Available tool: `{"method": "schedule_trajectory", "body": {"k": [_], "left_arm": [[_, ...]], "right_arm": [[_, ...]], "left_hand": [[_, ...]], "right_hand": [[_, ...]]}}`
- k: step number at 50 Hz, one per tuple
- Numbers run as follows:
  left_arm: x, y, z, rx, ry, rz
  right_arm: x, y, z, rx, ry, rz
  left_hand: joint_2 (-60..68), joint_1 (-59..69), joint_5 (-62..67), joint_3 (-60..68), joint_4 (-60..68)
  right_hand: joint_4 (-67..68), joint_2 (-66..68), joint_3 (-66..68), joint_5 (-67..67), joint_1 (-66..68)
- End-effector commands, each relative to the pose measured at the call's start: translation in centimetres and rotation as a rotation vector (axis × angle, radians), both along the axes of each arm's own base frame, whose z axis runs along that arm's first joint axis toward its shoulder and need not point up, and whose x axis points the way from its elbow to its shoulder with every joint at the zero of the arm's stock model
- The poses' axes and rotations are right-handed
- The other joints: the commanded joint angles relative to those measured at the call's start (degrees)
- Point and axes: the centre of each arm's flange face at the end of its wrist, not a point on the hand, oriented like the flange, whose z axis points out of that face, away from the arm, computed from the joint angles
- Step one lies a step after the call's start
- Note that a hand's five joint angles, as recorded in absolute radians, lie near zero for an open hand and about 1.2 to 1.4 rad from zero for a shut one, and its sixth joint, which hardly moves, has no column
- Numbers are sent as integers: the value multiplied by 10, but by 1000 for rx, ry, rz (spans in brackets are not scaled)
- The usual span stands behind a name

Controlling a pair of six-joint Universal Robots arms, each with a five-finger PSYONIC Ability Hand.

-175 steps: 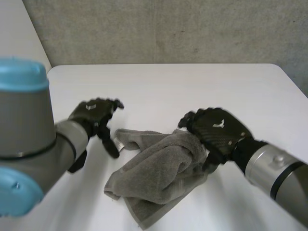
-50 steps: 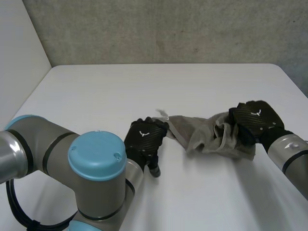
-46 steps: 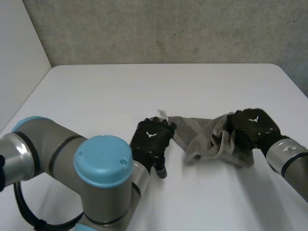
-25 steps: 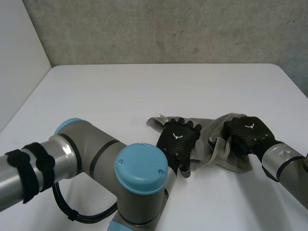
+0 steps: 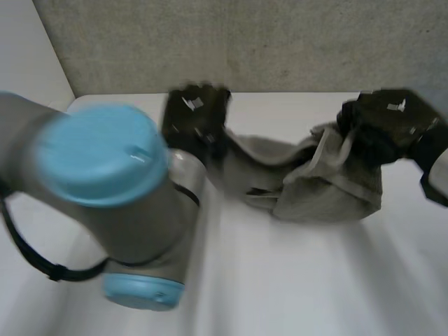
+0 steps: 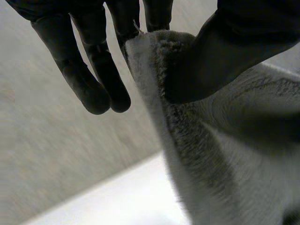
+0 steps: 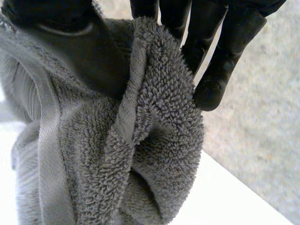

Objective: Fold the towel.

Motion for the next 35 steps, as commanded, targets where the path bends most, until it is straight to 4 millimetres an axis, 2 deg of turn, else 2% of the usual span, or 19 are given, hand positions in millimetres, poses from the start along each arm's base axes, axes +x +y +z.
{"method": "schedule_trajectory", "body": {"k": [1,6,8,9,10,12,13,14,15,16,17,18,20,24,26,28,29,31,35], "left_arm": [[28,11,42,-63,70,22],[45,13,17,-10,15,53],[58,5,-6,29,-25,96],[59,5,-6,30,-25,96],[65,0,-16,43,-38,120],[73,-5,-27,55,-48,143],[78,-10,-38,67,-59,162],[82,-14,-47,76,-66,168],[82,-14,-47,76,-66,168],[84,-16,-55,83,-72,163],[84,-16,-55,83,-72,163],[83,-18,-63,95,-80,148],[82,-19,-71,109,-89,129],[81,-25,-76,121,-92,114],[81,-26,-75,116,-88,115],[81,-27,-74,114,-86,117],[81,-27,-74,113,-84,117],[81,-27,-73,111,-82,117],[81,-26,-74,113,-80,115]], "right_arm": [[-4,-10,31,143,-16,69],[-2,-35,13,220,0,89],[-2,-43,5,236,19,94],[-1,-52,-8,264,46,103],[-1,-52,-8,264,46,103],[2,-69,-38,329,131,132],[2,-69,-38,329,131,132],[2,-77,-51,352,187,131],[0,-84,-63,390,238,115],[0,-84,-63,391,238,115],[-2,-90,-72,424,276,84],[-2,-90,-72,424,277,84],[0,-94,-83,449,313,35],[13,-89,-84,413,319,37],[16,-86,-76,370,303,35],[16,-75,-47,282,218,-4],[16,-75,-47,282,218,-5],[19,-60,-29,248,90,-36],[21,-41,-21,249,-25,-52]], "left_hand": [[-57,-30,-148,-81,-68],[-57,-30,-148,-81,-68],[-57,-30,-148,-81,-68],[-57,-30,-148,-81,-68],[-57,-30,-148,-81,-68],[-57,-30,-148,-81,-68],[-57,-30,-148,-81,-68],[-57,-30,-148,-81,-68],[-57,-30,-148,-81,-68],[-57,-30,-148,-81,-68],[-57,-30,-148,-81,-68],[-57,-30,-148,-81,-68],[-57,-30,-148,-81,-68],[-57,-30,-148,-81,-68],[-57,-30,-148,-81,-68],[-57,-30,-148,-81,-68],[-57,-30,-148,-81,-68],[-57,-30,-148,-81,-68],[-57,-30,-148,-81,-68]], "right_hand": [[28,48,53,46,37],[28,48,53,46,37],[28,48,53,46,37],[28,48,53,46,37],[28,48,53,46,37],[17,36,42,35,26],[17,36,42,35,26],[-84,-65,-60,-67,-76],[-267,-248,-243,-249,-259],[-269,-250,-244,-251,-260],[-444,-424,-419,-426,-435],[-445,-426,-421,-428,-437],[-621,-602,-597,-604,-613],[-672,-652,-647,-654,-663],[-672,-652,-647,-654,-663],[-672,-652,-647,-654,-663],[-672,-652,-647,-654,-663],[-672,-652,-647,-654,-663],[-672,-652,-647,-654,-663]]}}
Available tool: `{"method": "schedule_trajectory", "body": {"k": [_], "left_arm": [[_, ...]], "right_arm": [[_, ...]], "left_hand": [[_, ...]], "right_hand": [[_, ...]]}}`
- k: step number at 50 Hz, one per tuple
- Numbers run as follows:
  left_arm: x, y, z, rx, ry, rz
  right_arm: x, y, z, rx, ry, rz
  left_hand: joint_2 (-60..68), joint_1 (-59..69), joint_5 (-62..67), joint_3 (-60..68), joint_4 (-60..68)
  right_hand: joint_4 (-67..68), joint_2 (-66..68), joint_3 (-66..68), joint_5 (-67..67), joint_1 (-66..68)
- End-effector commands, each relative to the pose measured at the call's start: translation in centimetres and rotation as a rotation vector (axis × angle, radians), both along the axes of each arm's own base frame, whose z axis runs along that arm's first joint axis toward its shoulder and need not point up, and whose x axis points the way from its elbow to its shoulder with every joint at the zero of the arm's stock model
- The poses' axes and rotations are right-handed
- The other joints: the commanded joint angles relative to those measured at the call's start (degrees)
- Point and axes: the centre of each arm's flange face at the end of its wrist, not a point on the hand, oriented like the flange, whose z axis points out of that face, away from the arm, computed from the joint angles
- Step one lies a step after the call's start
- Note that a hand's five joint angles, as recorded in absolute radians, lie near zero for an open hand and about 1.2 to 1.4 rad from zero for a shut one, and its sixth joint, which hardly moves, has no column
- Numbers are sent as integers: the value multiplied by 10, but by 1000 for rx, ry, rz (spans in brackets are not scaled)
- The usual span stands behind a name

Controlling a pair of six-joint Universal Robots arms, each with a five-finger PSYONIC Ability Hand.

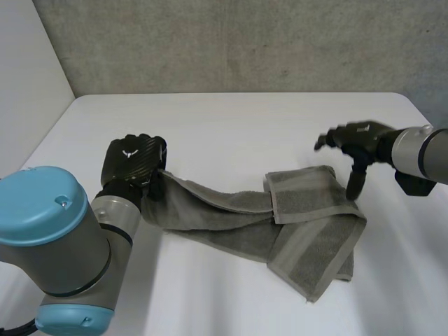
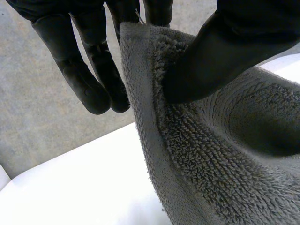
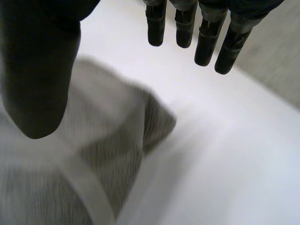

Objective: Fold the towel.

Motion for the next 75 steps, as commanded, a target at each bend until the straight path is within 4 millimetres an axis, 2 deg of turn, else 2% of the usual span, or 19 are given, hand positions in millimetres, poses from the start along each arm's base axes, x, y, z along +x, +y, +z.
{"method": "schedule_trajectory", "body": {"k": [1,2,4,5,7,13,15,16,18,23,29,35,37,45,51,62,67,69,75], "left_arm": [[0,1,1,-3,6,1],[0,1,1,-6,8,1],[0,1,1,-12,12,1],[0,2,0,-15,14,-1],[0,2,-1,-19,15,-1],[0,2,-2,-23,18,-1],[0,2,-2,-23,18,-1],[1,2,-2,-23,17,1],[1,2,-3,-22,17,1],[1,2,-3,-21,18,4],[4,-2,-3,-20,17,18],[6,-2,-6,-12,12,21],[6,-2,-7,-14,13,21],[6,-1,-7,-14,13,22],[7,-1,-7,-12,12,22],[7,0,-10,-12,12,22],[8,-1,-9,-20,17,25],[8,-2,-9,-19,15,27],[10,-3,-8,-23,17,33]], "right_arm": [[6,50,37,-79,-272,-66],[6,50,37,-80,-272,-66],[12,74,34,-103,-335,-44],[12,74,34,-103,-335,-44],[24,90,17,-119,-359,-9],[49,119,-7,-148,-339,32],[62,128,-31,-151,-273,13],[62,128,-31,-151,-273,13],[70,130,-58,-153,-172,-10],[77,132,-87,-166,-76,-4],[87,125,-117,-193,-60,1],[90,113,-117,-268,-81,-43],[91,103,-111,-343,-109,-78],[93,93,-103,-432,-129,-87],[94,90,-103,-436,-130,-90],[76,66,-102,-442,-113,-163],[70,57,-100,-442,-110,-183],[65,52,-100,-446,-99,-191],[61,49,-99,-432,-61,-140]], "left_hand": [[-60,-32,-151,-84,-68],[-60,-32,-151,-84,-68],[-60,-32,-151,-84,-68],[-60,-32,-151,-84,-68],[-60,-32,-151,-84,-68],[-60,-32,-151,-84,-68],[-60,-32,-151,-84,-68],[-60,-32,-151,-84,-68],[-60,-32,-151,-84,-68],[-60,-32,-151,-84,-68],[-60,-32,-151,-84,-68],[-60,-32,-151,-84,-68],[-60,-32,-151,-84,-68],[-60,-32,-151,-84,-68],[-60,-32,-151,-84,-68],[-60,-32,-151,-84,-68],[-60,-32,-151,-84,-68],[-60,-32,-151,-84,-68],[-60,-32,-151,-84,-68]], "right_hand": [[-52,-51,-46,-34,-35],[-52,-51,-46,-34,-35],[-52,-51,-46,-34,-35],[-52,-51,-46,-34,-35],[-52,-51,-46,-34,-35],[-52,-51,-46,-34,-35],[-52,-51,-46,-34,-35],[-52,-51,-46,-34,-35],[-52,-51,-46,-34,-35],[-52,-51,-46,-34,-35],[-27,-27,-21,-10,-11],[59,59,65,76,75],[144,145,150,161,161],[281,281,286,298,297],[281,281,287,298,297],[284,285,290,301,301],[474,475,480,491,491],[648,648,654,665,665],[648,649,654,666,665]]}}
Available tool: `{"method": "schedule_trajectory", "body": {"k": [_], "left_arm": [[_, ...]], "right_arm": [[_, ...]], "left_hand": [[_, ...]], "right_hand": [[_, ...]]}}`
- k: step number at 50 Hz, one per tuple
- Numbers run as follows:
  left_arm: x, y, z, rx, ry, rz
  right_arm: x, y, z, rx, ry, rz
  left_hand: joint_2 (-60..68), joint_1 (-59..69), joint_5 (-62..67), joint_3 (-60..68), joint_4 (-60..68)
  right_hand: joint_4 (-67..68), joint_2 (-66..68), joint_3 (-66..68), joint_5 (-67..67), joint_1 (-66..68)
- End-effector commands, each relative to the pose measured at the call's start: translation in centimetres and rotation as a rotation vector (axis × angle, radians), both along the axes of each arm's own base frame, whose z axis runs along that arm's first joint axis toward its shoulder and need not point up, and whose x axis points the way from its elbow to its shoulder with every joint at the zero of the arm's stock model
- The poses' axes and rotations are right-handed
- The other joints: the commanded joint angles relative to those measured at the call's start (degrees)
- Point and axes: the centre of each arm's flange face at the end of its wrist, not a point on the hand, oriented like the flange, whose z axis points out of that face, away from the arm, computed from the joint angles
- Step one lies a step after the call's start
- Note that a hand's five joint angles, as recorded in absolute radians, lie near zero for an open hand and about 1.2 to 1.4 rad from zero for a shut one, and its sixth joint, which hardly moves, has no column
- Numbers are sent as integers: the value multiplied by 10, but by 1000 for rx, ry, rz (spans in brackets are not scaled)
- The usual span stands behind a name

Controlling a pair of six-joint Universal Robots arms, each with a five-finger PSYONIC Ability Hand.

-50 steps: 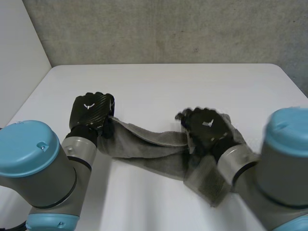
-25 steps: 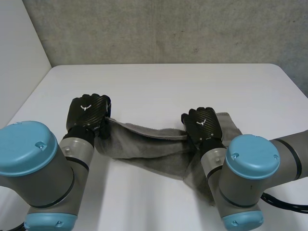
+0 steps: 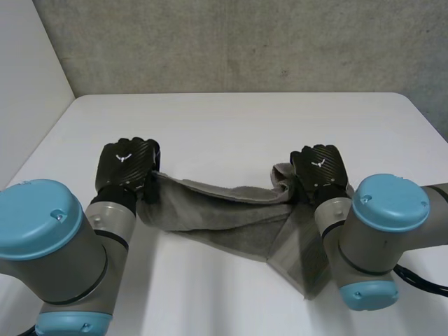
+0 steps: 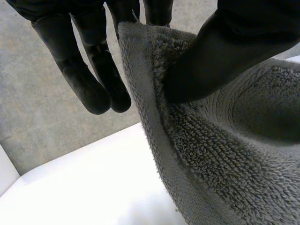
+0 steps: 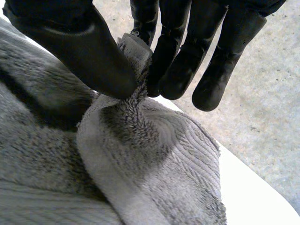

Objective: Fold the towel.

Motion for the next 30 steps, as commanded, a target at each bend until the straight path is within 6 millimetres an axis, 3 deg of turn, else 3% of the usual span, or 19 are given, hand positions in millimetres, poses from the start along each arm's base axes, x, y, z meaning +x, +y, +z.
{"method": "schedule_trajectory", "body": {"k": [1,3,5,6,7,8,10,11,12,13,14,15,16,19,20,22,25,29,30], "left_arm": [[2,-2,3,-7,3,8],[3,-3,4,-9,5,11],[3,-4,6,-18,8,16],[5,-6,11,-31,15,24],[5,-6,11,-31,15,24],[7,-7,21,-53,27,30],[10,-9,32,-79,39,42],[15,-11,44,-112,55,56],[20,-13,58,-148,74,70],[20,-13,58,-149,74,70],[25,-13,74,-191,97,81],[25,-13,74,-191,98,81],[28,-12,92,-236,123,89],[32,-5,120,-289,151,91],[34,-1,135,-304,159,85],[35,1,144,-307,158,77],[34,4,158,-292,145,45],[32,1,158,-249,114,14],[29,-11,138,-174,68,9]], "right_arm": [[-7,-5,3,27,48,46],[-11,-7,11,28,46,47],[-24,-13,53,-22,22,25],[-24,-13,54,-22,22,25],[-33,-16,75,-39,16,7],[-33,-16,75,-39,16,7],[-44,-15,119,-63,6,11],[-44,-15,119,-63,6,11],[-50,-14,141,-74,1,18],[-55,-12,163,-85,-5,30],[-55,-12,164,-85,-5,30],[-63,-8,186,-105,-3,35],[-63,-8,187,-105,-3,35],[-81,5,242,-149,6,55],[-81,5,243,-149,6,55],[-86,14,264,-166,31,78],[-89,17,267,-163,59,90],[-94,12,243,-69,189,105],[-93,4,225,-13,238,112]], "left_hand": [[-60,-35,-153,-85,-68],[-60,-35,-153,-85,-68],[-60,-35,-153,-85,-68],[-60,-35,-153,-85,-68],[-60,-35,-153,-85,-68],[-60,-35,-153,-85,-68],[-60,-35,-153,-85,-68],[-60,-35,-153,-85,-68],[-60,-35,-153,-85,-68],[-60,-35,-153,-85,-68],[-60,-35,-153,-85,-68],[-60,-35,-153,-85,-68],[-60,-35,-153,-85,-68],[-60,-35,-153,-85,-68],[-60,-35,-153,-85,-68],[-60,-35,-153,-85,-68],[-60,-35,-153,-85,-68],[-60,-35,-153,-85,-68],[-60,-35,-153,-85,-68]], "right_hand": [[33,55,36,41,39],[33,55,36,41,39],[33,55,36,41,39],[33,55,36,41,39],[33,55,36,41,39],[33,55,36,41,39],[33,55,36,41,39],[33,55,36,41,39],[33,55,36,41,39],[33,55,36,41,39],[33,55,36,41,39],[33,55,36,41,39],[33,55,36,41,39],[33,55,36,41,39],[33,55,36,41,39],[33,55,36,41,39],[33,55,36,41,39],[33,55,36,41,39],[33,55,36,41,39]]}}
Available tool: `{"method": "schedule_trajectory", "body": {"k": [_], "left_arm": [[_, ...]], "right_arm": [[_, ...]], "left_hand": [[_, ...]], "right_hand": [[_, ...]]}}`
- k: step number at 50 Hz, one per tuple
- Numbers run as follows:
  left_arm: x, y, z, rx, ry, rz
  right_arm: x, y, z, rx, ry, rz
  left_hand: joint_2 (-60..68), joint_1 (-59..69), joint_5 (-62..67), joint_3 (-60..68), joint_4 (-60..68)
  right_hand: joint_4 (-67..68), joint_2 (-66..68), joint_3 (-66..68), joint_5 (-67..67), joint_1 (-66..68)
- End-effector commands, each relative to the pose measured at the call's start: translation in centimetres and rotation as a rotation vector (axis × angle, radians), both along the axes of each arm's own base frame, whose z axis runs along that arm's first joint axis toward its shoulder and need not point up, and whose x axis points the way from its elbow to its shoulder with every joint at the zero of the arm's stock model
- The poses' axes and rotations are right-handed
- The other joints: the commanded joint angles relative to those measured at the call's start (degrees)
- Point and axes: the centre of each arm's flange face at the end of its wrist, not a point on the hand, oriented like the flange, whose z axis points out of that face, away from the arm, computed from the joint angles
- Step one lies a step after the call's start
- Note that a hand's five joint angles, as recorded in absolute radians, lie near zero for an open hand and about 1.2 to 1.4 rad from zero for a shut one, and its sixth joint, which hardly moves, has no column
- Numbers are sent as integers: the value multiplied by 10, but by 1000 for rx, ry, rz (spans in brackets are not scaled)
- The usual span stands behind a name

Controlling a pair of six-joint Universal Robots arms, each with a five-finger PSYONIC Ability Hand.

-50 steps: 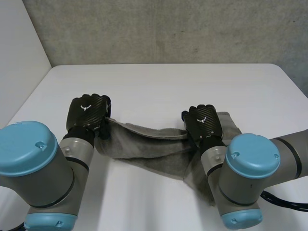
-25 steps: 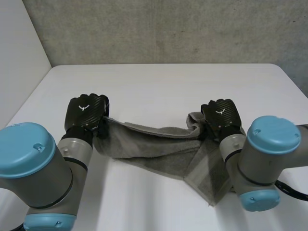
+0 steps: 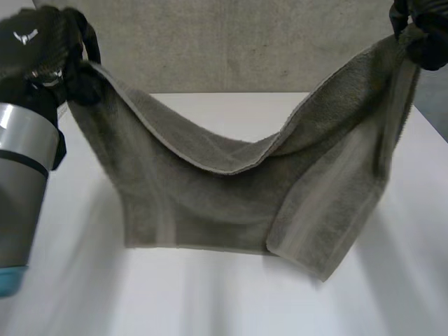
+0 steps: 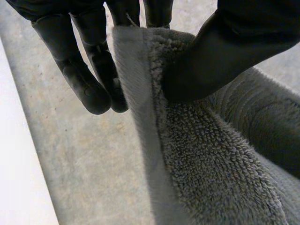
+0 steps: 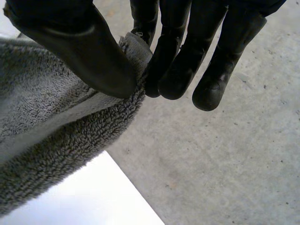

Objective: Fold the towel.

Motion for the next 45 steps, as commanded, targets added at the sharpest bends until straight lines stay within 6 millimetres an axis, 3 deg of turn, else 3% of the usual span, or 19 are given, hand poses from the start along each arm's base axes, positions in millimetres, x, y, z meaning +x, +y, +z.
{"method": "schedule_trajectory", "body": {"k": [1,2,4,7,12,14,17,18,20,21,23,27,30,34,36,37,39,40,45], "left_arm": [[-10,-24,-36,184,-125,-40],[-10,-24,-36,184,-126,-40],[-17,-43,-72,273,-230,-32],[-23,-60,-100,310,-336,-23],[-35,-96,-101,223,-426,6],[-39,-109,-88,161,-411,21],[-48,-139,-3,-148,-240,87],[-48,-139,-3,-149,-240,87],[-42,-144,45,-319,-109,123],[-42,-144,46,-320,-108,123],[-34,-138,78,-425,1,127],[-30,-133,82,-432,43,109],[-23,-138,36,-301,-4,102],[-17,-134,-3,-195,-52,101],[-11,-127,-43,-97,-98,94],[-11,-127,-43,-97,-98,94],[0,-115,-93,18,-151,81],[0,-115,-94,19,-151,81],[19,-77,-155,134,-204,44]], "right_arm": [[-3,-12,-38,128,176,10],[-2,-23,-61,190,233,12],[-1,-44,-104,298,329,6],[3,-60,-129,344,378,-11],[18,-106,-130,178,356,-80],[27,-122,-117,56,322,-102],[48,-149,-52,-366,111,-155],[48,-149,-52,-367,110,-155],[53,-147,-16,-575,-46,-150],[53,-147,-16,-576,-47,-150],[49,-132,8,-656,-131,-121],[52,-119,3,-601,-129,-44],[58,-112,-42,-418,-68,86],[60,-103,-72,-295,-32,146],[50,-99,-99,-181,-1,156],[50,-99,-99,-181,0,156],[28,-97,-133,-37,28,131],[28,-97,-133,-36,28,130],[3,-72,-194,183,62,169]], "left_hand": [[-60,-35,-153,-86,-68],[-60,-35,-153,-86,-68],[-60,-35,-153,-86,-68],[-60,-35,-153,-86,-68],[-60,-35,-153,-86,-68],[-60,-35,-153,-86,-68],[-60,-35,-153,-86,-68],[-60,-35,-153,-86,-68],[-60,-35,-153,-86,-68],[-60,-35,-153,-86,-68],[-60,-35,-153,-86,-68],[-60,-35,-153,-86,-68],[-60,-35,-153,-86,-68],[-60,-35,-153,-86,-68],[-60,-35,-153,-86,-68],[-60,-35,-153,-86,-68],[-60,-35,-153,-86,-68],[-60,-35,-153,-86,-68],[-60,-35,-153,-86,-68]], "right_hand": [[31,55,36,41,39],[31,55,36,41,39],[31,55,36,41,39],[31,55,36,41,39],[31,55,36,41,39],[31,55,36,41,39],[31,55,36,41,39],[31,55,36,41,39],[31,55,36,41,39],[31,55,36,41,39],[31,55,36,41,39],[31,55,36,41,39],[31,55,36,41,39],[31,55,36,41,39],[31,55,36,41,39],[31,55,36,41,39],[31,55,36,41,39],[31,55,36,41,39],[31,55,36,41,39]]}}
